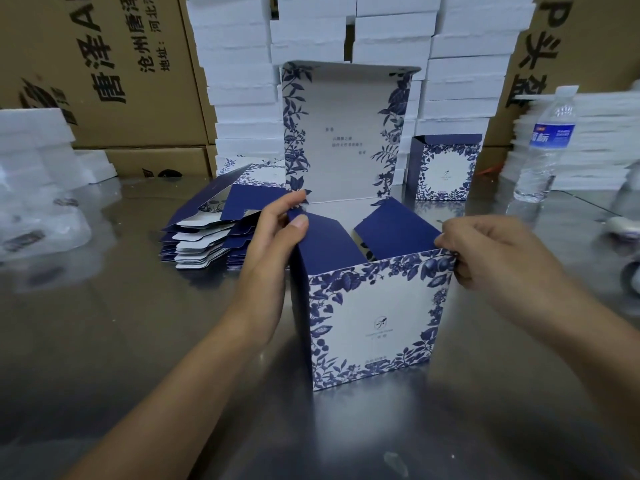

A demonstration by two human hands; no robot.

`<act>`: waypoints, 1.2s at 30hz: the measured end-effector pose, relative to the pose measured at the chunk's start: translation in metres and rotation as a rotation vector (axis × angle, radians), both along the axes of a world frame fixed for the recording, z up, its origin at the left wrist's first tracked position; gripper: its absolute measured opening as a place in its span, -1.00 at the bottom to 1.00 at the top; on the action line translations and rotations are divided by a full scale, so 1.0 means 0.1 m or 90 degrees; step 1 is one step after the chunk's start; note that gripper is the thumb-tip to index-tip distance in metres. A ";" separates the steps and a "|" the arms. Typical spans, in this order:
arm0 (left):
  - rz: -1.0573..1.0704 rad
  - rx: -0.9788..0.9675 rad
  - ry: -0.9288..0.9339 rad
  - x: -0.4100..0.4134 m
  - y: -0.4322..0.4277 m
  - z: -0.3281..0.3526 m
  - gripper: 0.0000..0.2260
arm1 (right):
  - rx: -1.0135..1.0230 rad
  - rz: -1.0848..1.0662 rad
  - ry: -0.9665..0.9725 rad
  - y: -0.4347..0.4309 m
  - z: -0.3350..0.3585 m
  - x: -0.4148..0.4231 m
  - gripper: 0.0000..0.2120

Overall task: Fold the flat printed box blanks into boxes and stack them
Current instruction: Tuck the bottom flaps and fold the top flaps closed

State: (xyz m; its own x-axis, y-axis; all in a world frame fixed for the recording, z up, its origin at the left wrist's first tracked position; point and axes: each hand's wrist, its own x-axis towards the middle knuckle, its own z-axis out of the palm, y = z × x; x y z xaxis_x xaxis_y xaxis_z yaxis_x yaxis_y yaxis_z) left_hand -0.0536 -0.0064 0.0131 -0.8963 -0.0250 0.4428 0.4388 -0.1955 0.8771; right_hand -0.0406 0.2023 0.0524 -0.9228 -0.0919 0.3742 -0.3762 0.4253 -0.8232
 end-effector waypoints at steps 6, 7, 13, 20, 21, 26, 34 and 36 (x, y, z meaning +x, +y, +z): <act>-0.016 0.001 -0.003 -0.02 0.00 0.00 -0.71 | -0.058 0.016 -0.037 0.01 0.03 0.05 -0.71; -0.018 0.004 -0.007 -0.02 0.00 0.00 -0.73 | -0.083 0.024 -0.061 0.02 0.02 0.05 -0.71; -0.074 -0.004 -0.009 0.02 0.04 0.02 -0.75 | -0.205 0.065 -0.164 0.06 0.03 0.05 -0.62; -0.088 0.013 -0.021 0.05 0.06 0.04 -0.74 | -0.210 0.123 -0.182 0.07 0.10 0.09 -0.54; -0.091 0.017 -0.023 0.05 0.06 0.05 -0.73 | -0.223 0.124 -0.186 0.07 0.10 0.10 -0.55; -0.106 0.015 -0.038 0.10 0.08 0.08 -0.70 | -0.256 0.087 -0.194 0.03 0.08 0.13 -0.63; -0.133 -0.007 -0.048 0.16 0.12 0.11 -0.72 | -0.202 0.019 -0.135 0.04 0.11 0.16 -0.58; -0.134 -0.006 -0.051 0.17 0.12 0.12 -0.72 | -0.204 0.009 -0.133 0.03 0.11 0.16 -0.58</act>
State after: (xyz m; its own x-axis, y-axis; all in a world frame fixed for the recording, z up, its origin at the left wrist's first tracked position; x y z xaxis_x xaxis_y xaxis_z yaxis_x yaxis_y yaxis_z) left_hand -0.0362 0.0057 0.0250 -0.9137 0.1701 0.3690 0.3179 -0.2663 0.9099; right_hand -0.0246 0.2056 0.0630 -0.9818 -0.0138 0.1895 -0.1897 0.1297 -0.9732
